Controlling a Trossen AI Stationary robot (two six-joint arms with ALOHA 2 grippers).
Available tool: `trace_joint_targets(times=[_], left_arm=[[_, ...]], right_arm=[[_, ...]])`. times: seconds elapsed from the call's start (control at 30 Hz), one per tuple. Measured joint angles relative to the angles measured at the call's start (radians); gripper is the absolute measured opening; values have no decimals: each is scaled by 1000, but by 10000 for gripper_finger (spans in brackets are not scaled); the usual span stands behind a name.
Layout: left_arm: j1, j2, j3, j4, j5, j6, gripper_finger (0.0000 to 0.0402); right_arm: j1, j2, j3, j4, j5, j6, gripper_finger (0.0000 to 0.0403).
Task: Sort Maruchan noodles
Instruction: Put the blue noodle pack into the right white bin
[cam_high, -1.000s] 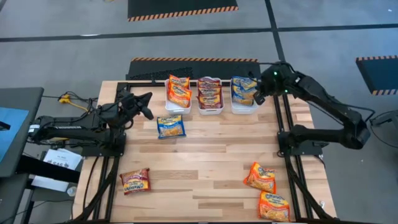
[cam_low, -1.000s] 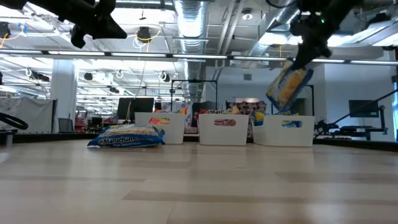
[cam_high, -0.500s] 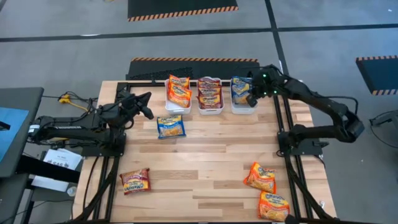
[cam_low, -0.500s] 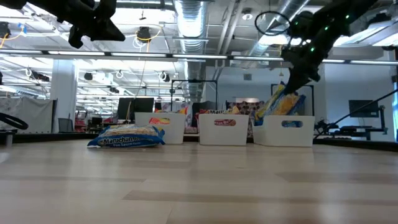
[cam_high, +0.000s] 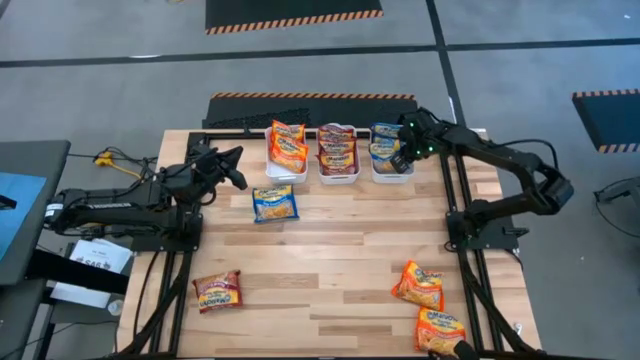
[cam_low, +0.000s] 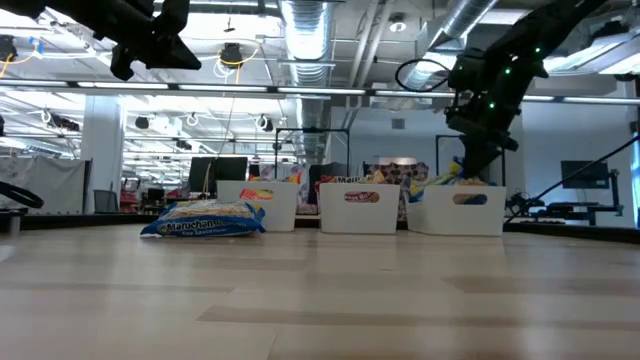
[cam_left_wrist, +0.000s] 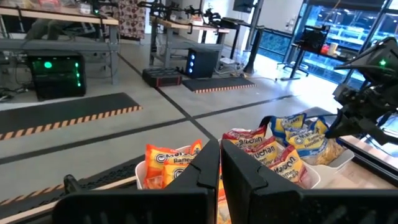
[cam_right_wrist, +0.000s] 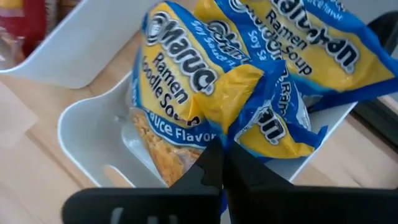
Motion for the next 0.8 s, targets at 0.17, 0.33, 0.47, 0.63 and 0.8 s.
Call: trace_joint_targets(times=[0.17, 0.33, 0.47, 0.63, 0.8], left_arm=[[0, 0, 0, 0, 0, 2, 0], [0, 0, 0, 0, 1, 1, 0], [0, 0, 0, 0, 2, -1, 0], [0, 0, 0, 0, 2, -6, 0], [0, 0, 0, 0, 3, -23, 0]], right_arm=[[-11, 21, 0, -4, 1, 17, 62], [-12, 45, 0, -9, 4, 54, 113], [-12, 45, 0, -9, 3, 85, 155], [-12, 11, 11, -48, -1, 127, 192], [-12, -22, 39, -90, -1, 129, 200]])
